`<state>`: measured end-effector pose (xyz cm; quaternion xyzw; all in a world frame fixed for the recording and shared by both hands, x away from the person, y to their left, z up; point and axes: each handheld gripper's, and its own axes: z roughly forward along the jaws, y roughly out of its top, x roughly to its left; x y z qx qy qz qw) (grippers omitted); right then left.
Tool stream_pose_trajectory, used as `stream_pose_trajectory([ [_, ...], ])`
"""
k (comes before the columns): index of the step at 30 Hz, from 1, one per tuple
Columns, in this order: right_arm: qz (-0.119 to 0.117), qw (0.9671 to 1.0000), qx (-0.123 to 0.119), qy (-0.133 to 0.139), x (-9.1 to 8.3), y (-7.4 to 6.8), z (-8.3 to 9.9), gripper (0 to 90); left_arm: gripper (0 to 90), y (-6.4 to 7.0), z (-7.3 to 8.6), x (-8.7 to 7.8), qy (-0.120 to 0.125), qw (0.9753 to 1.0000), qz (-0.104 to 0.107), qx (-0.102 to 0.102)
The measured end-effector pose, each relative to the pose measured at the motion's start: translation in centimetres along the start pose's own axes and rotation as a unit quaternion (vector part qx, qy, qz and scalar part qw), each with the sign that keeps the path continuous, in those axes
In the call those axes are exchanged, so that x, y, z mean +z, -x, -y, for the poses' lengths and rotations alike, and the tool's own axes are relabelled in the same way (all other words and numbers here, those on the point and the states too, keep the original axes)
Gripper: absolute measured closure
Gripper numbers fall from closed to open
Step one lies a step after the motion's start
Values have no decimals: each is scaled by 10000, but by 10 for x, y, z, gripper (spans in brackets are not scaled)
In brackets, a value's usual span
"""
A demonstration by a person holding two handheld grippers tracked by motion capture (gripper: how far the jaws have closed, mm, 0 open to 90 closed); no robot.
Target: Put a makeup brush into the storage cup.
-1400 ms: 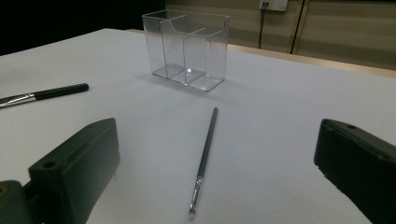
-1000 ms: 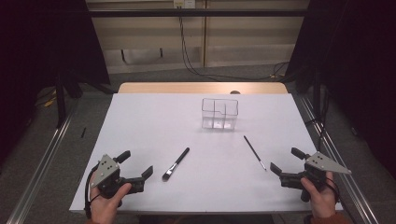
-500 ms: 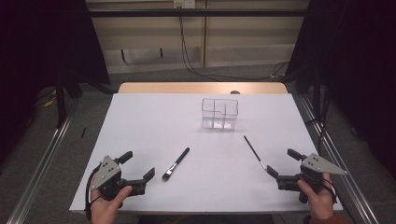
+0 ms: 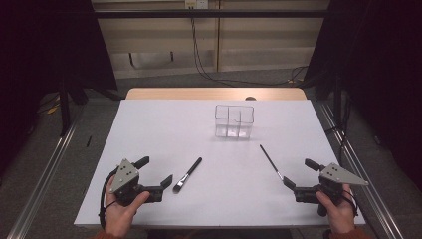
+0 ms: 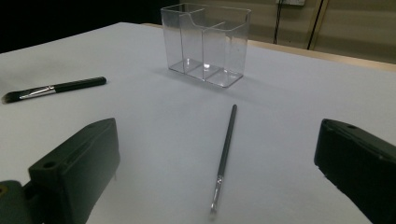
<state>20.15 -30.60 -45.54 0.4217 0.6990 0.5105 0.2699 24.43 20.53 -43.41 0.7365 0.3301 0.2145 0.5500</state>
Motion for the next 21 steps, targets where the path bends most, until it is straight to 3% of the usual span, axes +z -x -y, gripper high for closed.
stream_pose_trajectory([
  [21,4,10000,8,12,1,0,0,0,29,4,-27,30,98,9995,259,155],
])
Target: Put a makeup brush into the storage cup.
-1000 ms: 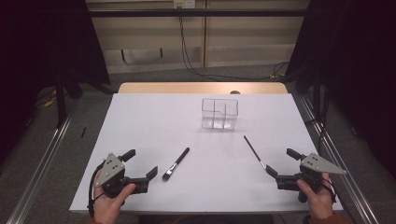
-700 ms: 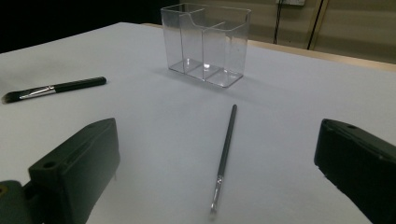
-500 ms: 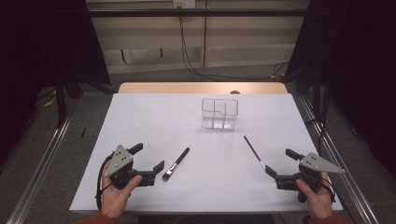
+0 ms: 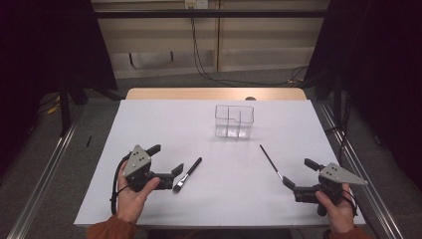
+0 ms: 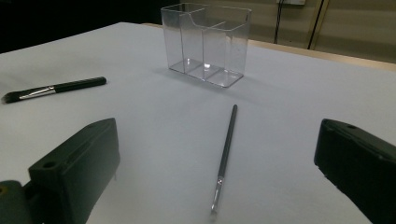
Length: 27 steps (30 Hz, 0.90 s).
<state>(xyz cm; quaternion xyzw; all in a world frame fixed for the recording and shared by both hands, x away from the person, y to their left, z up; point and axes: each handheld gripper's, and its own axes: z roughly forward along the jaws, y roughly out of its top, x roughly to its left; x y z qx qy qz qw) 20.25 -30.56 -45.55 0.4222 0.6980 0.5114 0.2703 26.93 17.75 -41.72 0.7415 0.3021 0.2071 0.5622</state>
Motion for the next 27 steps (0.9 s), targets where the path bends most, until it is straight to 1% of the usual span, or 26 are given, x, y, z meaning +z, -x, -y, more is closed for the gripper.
stream_pose_trajectory([
  [2,0,10000,0,-4,0,0,0,0,29,0,-2,3,15,10000,12,-12],
  [5,1,10000,-6,7,0,0,0,0,30,-1,-3,7,-6,10000,-56,75],
  [7,6,10000,9,-4,0,0,0,0,33,-2,-4,10,-45,10000,-1,85],
  [9,-8,10000,18,-5,0,1,0,0,34,-3,-6,13,-19,9999,-17,109],
  [11,-2,10000,37,-1,0,1,0,0,34,-5,-8,17,38,10000,-7,39],
  [12,-2,10000,33,0,0,1,0,0,33,-6,-9,20,75,10000,6,56],
  [17,-48,10000,5,23,-1,1,0,0,33,-9,-13,30,-29,9998,-30,172],
  [18,-40,10000,5,18,-1,1,0,0,33,-10,-13,32,-65,9998,-63,198],
  [20,-44,10000,6,8,0,1,0,0,34,-13,-12,37,-65,9999,-45,89],
  [21,-45,10000,0,3,0,0,0,0,34,-14,-12,39,-89,9999,-41,72],
  [24,-48,10000,-5,-12,0,0,0,0,34,-17,-14,45,-224,9997,-47,85],
  [26,-44,10000,2,-28,0,0,0,0,33,-17,-15,48,-278,9996,17,38],
  [27,-44,10000,4,-30,0,0,0,0,33,-17,-16,49,-275,9996,45,49],
])
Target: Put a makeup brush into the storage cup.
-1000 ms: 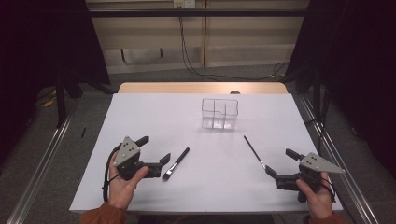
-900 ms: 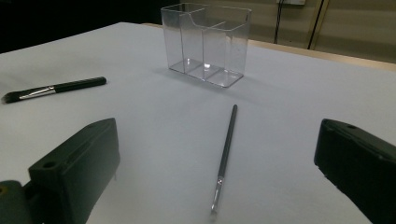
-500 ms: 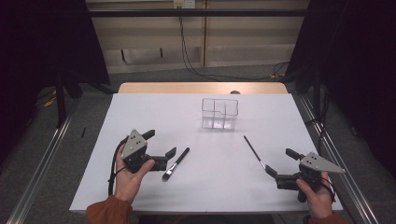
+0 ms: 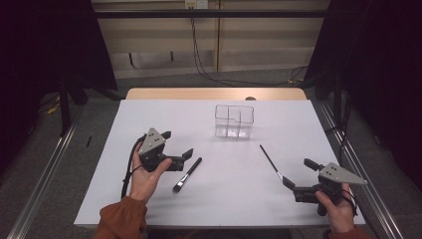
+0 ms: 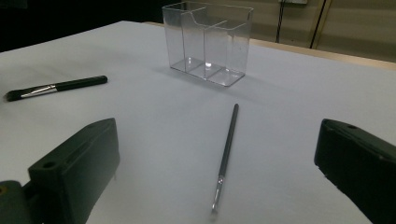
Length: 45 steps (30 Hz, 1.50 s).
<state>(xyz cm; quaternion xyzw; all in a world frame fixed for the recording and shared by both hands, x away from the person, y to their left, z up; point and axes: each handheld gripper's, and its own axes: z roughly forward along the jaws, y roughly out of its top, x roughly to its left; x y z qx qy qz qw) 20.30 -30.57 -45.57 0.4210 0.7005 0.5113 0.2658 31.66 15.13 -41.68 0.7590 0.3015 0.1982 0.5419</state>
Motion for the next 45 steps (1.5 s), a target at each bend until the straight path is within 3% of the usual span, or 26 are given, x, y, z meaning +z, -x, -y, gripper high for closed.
stream_pose_trajectory([
  [3,-8,10000,-25,-3,0,0,0,0,33,3,-1,4,-285,9995,77,123],
  [6,-21,10000,-29,-10,0,0,0,0,33,3,-1,9,-628,9978,182,60],
  [9,-18,10000,-45,-30,0,0,0,0,33,5,-2,13,-929,9952,145,259],
  [13,-22,10000,-38,-37,1,0,0,0,35,4,-4,17,-1294,9910,285,179],
  [17,-38,10000,-60,-49,1,0,0,0,37,4,-4,17,-1471,9887,264,87],
  [23,-40,10000,-63,-66,1,0,0,0,43,2,-11,16,-1768,9840,96,216],
  [24,-38,9999,-61,-73,1,0,0,0,43,1,-13,16,-1812,9833,95,162],
  [26,-43,9999,-69,-78,1,0,0,0,44,0,-15,17,-1977,9802,59,88],
  [29,-48,9999,-68,-72,1,0,0,0,48,-5,-19,16,-2213,9748,258,-98],
  [33,-37,9999,-56,-91,1,0,1,0,60,-12,-22,14,-2576,9658,248,-170],
  [35,-39,9999,-65,-94,1,0,1,0,60,-12,-24,16,-2836,9585,271,-133],
  [37,-34,9999,-62,-103,2,0,0,0,63,-12,-26,18,-3113,9495,376,-149],
  [40,-36,9999,-67,-104,2,0,1,0,66,-12,-28,23,-3319,9418,503,-184],
  [42,-36,9999,-68,-106,2,0,1,0,66,-11,-29,27,-3497,9354,509,-156],
  [45,-25,9999,-65,-107,2,0,1,0,65,-10,-28,33,-3815,9230,485,-147],
])
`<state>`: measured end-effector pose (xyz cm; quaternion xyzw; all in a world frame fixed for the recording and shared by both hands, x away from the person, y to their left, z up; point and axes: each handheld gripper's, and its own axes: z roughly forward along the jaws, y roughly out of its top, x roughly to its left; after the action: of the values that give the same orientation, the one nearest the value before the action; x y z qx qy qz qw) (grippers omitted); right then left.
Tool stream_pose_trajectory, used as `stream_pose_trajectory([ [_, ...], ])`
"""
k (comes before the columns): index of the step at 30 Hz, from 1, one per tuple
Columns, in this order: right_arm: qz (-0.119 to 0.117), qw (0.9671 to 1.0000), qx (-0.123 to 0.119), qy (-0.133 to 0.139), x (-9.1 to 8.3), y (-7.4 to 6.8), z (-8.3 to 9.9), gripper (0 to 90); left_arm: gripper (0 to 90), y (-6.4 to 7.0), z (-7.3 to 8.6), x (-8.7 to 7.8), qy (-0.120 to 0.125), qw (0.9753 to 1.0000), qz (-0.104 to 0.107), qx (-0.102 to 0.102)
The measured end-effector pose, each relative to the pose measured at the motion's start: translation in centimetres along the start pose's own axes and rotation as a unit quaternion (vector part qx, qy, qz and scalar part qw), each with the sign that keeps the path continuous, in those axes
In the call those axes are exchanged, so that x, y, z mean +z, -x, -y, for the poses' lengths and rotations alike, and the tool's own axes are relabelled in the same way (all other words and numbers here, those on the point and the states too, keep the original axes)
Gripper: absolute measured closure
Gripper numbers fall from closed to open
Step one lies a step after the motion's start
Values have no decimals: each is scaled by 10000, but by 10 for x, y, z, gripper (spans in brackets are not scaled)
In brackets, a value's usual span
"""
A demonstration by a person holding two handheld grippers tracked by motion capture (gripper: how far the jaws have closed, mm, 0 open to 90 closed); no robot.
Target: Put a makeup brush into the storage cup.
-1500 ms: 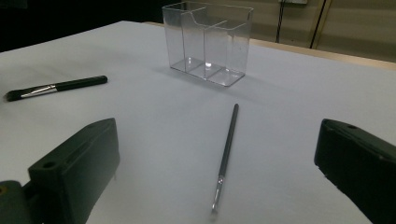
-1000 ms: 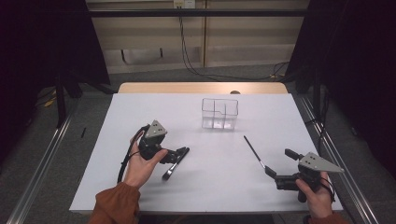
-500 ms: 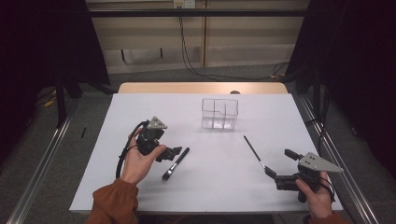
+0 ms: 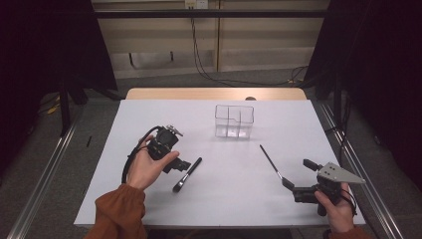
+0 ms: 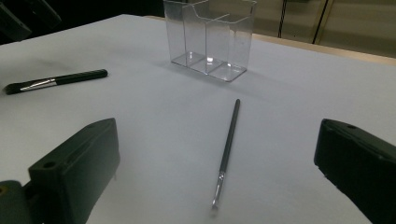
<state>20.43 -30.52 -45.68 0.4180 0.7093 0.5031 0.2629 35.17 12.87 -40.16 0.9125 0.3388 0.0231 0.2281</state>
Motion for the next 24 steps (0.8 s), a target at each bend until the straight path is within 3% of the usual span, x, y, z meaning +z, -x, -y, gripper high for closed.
stream_pose_trajectory([
  [6,-14,10000,-16,-9,0,0,0,0,65,3,-4,12,-459,9989,-37,60],
  [7,-12,10000,-15,-14,0,0,0,0,65,4,-5,14,-502,9986,-19,134],
  [19,-16,10000,-3,-37,1,0,0,0,59,11,-6,30,-978,9949,181,152],
  [24,65,10000,-16,-72,2,0,1,3,56,13,-5,36,-1114,9937,77,89],
])
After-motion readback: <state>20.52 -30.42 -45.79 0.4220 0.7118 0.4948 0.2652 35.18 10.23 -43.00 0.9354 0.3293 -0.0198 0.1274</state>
